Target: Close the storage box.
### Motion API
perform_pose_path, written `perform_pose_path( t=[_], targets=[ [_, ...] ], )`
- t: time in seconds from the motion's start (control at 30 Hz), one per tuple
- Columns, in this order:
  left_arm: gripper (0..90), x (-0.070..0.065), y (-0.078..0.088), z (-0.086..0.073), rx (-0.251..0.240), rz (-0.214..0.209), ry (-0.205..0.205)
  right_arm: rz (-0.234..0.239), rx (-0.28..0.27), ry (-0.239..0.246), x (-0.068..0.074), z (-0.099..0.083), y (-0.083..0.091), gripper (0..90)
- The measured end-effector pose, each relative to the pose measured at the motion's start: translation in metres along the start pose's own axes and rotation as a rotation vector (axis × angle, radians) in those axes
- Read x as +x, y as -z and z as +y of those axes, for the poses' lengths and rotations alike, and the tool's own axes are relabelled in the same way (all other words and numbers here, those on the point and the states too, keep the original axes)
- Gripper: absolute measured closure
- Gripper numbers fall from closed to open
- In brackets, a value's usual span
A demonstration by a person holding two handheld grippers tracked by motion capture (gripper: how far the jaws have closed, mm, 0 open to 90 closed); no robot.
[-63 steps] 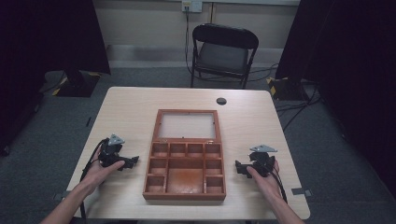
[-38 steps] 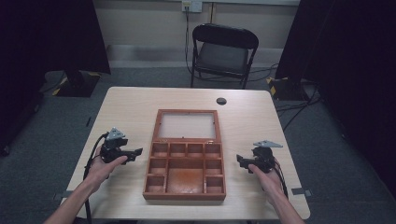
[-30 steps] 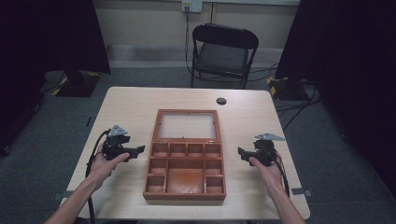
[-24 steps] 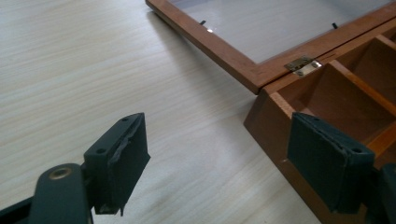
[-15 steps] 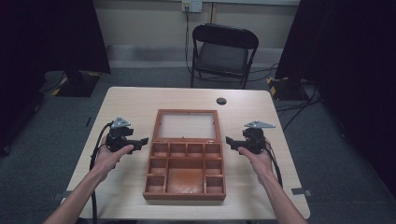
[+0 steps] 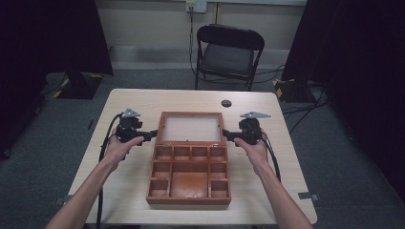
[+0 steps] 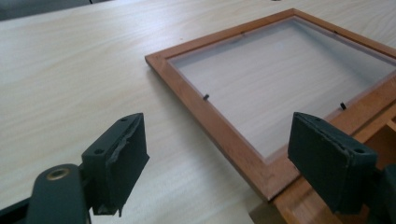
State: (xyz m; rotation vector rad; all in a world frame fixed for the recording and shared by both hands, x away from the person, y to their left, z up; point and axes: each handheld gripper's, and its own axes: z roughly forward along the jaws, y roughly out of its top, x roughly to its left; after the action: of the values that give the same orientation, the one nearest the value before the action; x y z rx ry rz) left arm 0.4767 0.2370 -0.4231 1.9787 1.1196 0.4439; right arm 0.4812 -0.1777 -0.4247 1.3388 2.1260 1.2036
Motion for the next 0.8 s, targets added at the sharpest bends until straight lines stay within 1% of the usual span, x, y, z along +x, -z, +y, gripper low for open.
perform_pose_path(
  t=[0.03, 0.07, 0.1, 0.13, 0.2, 0.23, 0.3, 0.33, 0.37, 0.4, 0.43, 0.47, 0.5, 0.53, 0.6, 0.67, 0.7, 0.73, 0.8],
  targets=[
    [19.2, 0.001, -0.001, 0.003, 0.004, 0.003, -0.008, 0.003, -0.004, 0.001, -0.001, 0.003, -0.001, 16.6],
    [19.3, 0.002, -0.002, 0.007, -0.001, 0.005, -0.007, 0.001, -0.006, 0.002, -0.001, 0.007, -0.002, 16.6],
    [19.2, 0.003, -0.002, 0.009, -0.002, 0.005, -0.010, 0.001, 0.004, 0.013, -0.001, 0.011, -0.004, 16.4],
    [19.3, 0.003, -0.004, 0.012, -0.007, 0.013, -0.004, 0.000, 0.010, 0.022, -0.001, 0.014, -0.005, 16.0],
    [19.7, 0.005, -0.005, 0.014, -0.030, 0.011, 0.002, 0.001, 0.004, 0.041, 0.001, 0.021, -0.006, 15.6],
    [19.7, 0.005, -0.007, 0.014, -0.035, 0.001, 0.022, 0.008, 0.001, 0.044, 0.002, 0.024, -0.007, 15.2],
    [19.7, 0.006, -0.013, 0.012, -0.015, -0.008, 0.035, 0.018, -0.005, 0.046, 0.003, 0.028, -0.012, 15.0],
    [19.7, 0.006, -0.017, 0.010, 0.001, -0.005, 0.030, 0.024, -0.012, 0.043, 0.004, 0.029, -0.015, 15.0],
    [19.7, 0.005, -0.020, 0.009, 0.010, -0.002, 0.027, 0.030, -0.011, 0.047, 0.006, 0.028, -0.020, 15.0],
    [19.7, 0.004, -0.022, 0.009, 0.014, -0.005, 0.033, 0.035, -0.001, 0.048, 0.006, 0.026, -0.023, 15.0],
    [18.7, 0.003, -0.023, 0.008, 0.010, -0.032, 0.023, 0.038, 0.016, 0.048, 0.007, 0.024, -0.027, 15.0],
    [15.9, 0.001, -0.025, 0.008, 0.016, -0.051, 0.013, 0.048, 0.035, 0.047, 0.008, 0.022, -0.031, 15.5],
    [15.7, -0.001, -0.027, 0.008, 0.024, -0.050, 0.000, 0.056, 0.060, 0.050, 0.009, 0.020, -0.034, 17.3],
    [16.3, -0.003, -0.030, 0.008, 0.028, -0.049, 0.004, 0.066, 0.079, 0.053, 0.010, 0.019, -0.037, 17.9],
    [16.1, -0.005, -0.035, 0.007, 0.037, -0.077, 0.005, 0.084, 0.087, 0.034, 0.010, 0.016, -0.042, 16.9],
    [16.1, -0.007, -0.039, 0.005, 0.040, -0.072, 0.017, 0.079, 0.081, 0.031, 0.010, 0.014, -0.045, 15.4],
    [16.1, -0.006, -0.041, 0.003, 0.050, -0.075, 0.017, 0.077, 0.080, 0.019, 0.010, 0.013, -0.047, 15.1],
    [16.1, -0.006, -0.044, 0.002, 0.051, -0.068, 0.029, 0.079, 0.081, 0.016, 0.008, 0.011, -0.049, 15.1],
    [16.1, -0.004, -0.047, -0.001, 0.061, -0.074, 0.044, 0.078, 0.087, 0.006, 0.007, 0.008, -0.053, 15.0]
  ],
)
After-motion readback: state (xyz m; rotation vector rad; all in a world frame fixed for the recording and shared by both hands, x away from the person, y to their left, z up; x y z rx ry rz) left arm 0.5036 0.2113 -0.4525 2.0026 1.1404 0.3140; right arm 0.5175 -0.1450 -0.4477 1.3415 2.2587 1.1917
